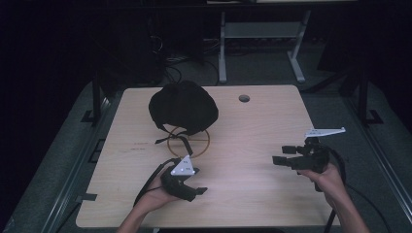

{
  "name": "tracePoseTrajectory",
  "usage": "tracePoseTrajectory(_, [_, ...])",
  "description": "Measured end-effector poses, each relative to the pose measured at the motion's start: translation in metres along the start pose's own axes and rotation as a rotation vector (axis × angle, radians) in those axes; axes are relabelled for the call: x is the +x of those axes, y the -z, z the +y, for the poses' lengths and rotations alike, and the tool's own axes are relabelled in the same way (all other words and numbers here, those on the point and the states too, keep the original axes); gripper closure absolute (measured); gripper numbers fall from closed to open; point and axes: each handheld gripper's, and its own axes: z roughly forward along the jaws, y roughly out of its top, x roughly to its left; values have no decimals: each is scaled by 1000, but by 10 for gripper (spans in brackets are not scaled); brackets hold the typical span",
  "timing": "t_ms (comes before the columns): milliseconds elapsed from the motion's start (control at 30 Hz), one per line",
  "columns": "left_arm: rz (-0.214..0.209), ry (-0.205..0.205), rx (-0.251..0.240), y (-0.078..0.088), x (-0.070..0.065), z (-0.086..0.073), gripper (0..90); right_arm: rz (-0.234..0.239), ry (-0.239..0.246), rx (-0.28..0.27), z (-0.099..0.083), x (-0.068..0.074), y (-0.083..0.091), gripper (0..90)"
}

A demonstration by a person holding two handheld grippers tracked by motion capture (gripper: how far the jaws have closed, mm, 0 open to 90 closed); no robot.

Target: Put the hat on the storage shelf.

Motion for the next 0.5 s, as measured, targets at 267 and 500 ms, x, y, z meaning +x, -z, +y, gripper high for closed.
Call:
tracePoseTrajectory(267, [-2,-5,8,-1,0,-1,293,-8,-13,4,-15,-3,3,163])
tracePoseTrajectory(500, [2,-2,4,-1,1,-1,293,-4,-20,19,-31,-2,1,164])
